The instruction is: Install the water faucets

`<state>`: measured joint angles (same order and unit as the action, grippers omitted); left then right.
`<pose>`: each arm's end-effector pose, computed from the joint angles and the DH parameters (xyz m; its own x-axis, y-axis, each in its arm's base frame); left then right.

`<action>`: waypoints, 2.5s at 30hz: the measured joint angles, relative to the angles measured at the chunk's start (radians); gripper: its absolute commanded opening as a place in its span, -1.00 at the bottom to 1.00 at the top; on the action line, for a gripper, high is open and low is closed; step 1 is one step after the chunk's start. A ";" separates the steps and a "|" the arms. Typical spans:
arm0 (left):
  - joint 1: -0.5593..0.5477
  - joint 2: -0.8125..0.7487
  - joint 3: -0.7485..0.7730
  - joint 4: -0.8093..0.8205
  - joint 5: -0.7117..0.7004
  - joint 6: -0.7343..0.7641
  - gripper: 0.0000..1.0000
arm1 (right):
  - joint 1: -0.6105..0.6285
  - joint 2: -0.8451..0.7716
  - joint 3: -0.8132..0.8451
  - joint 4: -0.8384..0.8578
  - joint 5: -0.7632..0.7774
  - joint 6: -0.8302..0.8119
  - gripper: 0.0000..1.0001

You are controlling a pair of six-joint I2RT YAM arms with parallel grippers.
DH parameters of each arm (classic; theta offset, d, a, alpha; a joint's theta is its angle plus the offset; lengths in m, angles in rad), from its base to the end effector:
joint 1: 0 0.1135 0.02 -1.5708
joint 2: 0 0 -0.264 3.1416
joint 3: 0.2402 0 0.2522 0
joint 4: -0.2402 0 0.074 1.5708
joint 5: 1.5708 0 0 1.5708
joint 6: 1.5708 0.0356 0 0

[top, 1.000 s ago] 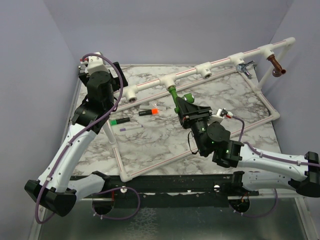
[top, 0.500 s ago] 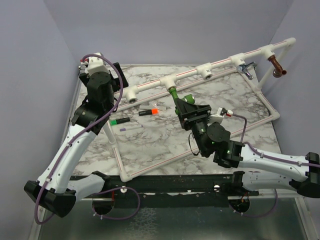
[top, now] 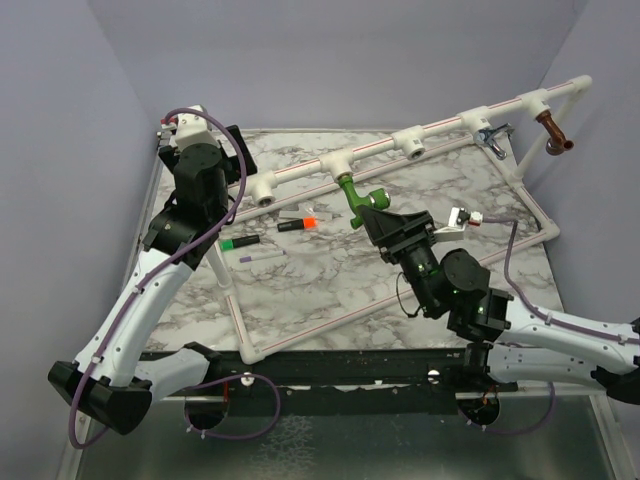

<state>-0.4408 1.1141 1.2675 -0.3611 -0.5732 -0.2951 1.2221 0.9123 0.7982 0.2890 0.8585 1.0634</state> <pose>0.2236 -0.0842 0.4257 -0.1431 -0.2027 -0.9687 -0.1704 0.9692 -0.1776 0.0952 0.1829 0.3709 -0.2854 0.8869 -0.3634 -0.2267 0.3059 0.9247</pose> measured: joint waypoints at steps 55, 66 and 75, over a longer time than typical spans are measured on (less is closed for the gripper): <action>0.000 0.006 0.003 -0.002 0.000 0.000 0.98 | 0.000 0.037 0.333 -0.541 -0.427 -2.286 0.53; 0.000 0.004 0.001 -0.002 0.000 0.000 0.98 | 0.000 0.093 0.282 -0.432 -0.407 -2.374 0.32; 0.000 0.003 0.001 -0.002 0.000 0.000 0.98 | 0.000 0.129 0.195 -0.274 -0.344 -2.451 0.07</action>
<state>-0.4408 1.1175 1.2682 -0.3626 -0.5732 -0.2947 1.2221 1.0409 0.9932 0.0154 0.5140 -1.3880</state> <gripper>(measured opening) 0.988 0.571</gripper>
